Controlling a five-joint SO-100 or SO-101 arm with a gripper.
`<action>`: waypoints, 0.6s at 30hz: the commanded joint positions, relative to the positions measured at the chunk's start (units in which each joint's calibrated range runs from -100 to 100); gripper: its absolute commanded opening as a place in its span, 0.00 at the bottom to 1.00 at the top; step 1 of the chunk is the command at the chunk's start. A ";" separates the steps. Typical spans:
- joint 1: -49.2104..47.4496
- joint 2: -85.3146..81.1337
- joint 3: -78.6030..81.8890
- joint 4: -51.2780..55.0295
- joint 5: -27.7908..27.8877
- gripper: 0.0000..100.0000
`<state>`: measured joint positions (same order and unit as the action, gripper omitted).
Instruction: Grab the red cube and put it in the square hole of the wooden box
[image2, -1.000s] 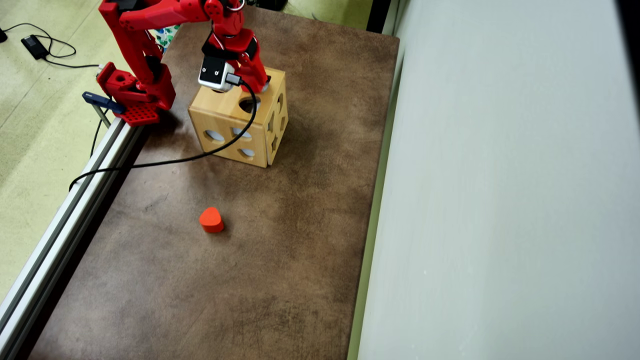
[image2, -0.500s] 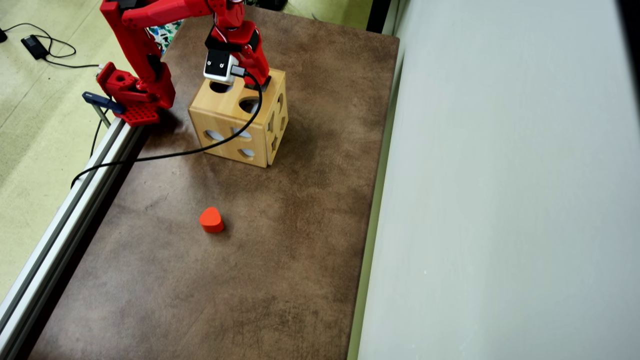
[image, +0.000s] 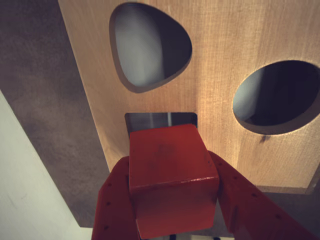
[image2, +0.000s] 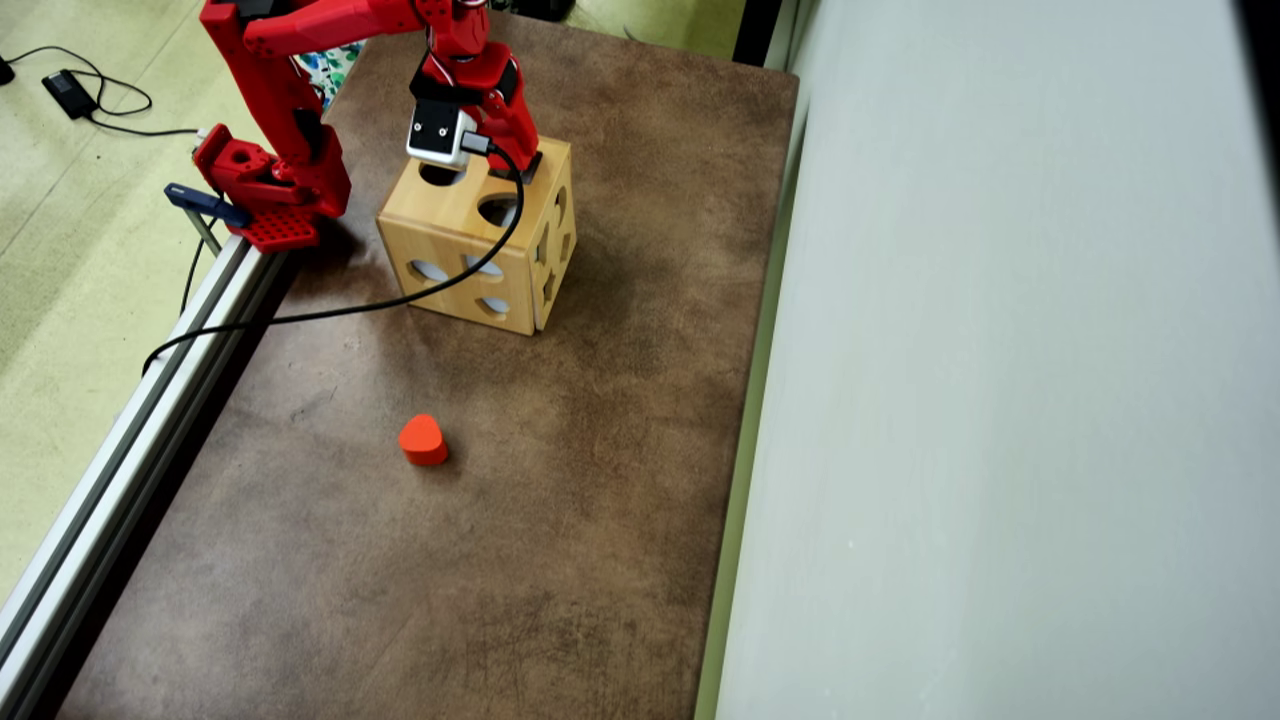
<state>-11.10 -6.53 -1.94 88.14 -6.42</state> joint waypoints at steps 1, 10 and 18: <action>1.00 -0.48 -1.10 0.12 0.44 0.02; 0.78 -0.31 -1.10 0.20 0.54 0.02; 0.33 -0.23 -0.92 1.25 0.54 0.20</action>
<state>-10.46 -6.53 -1.94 88.22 -6.32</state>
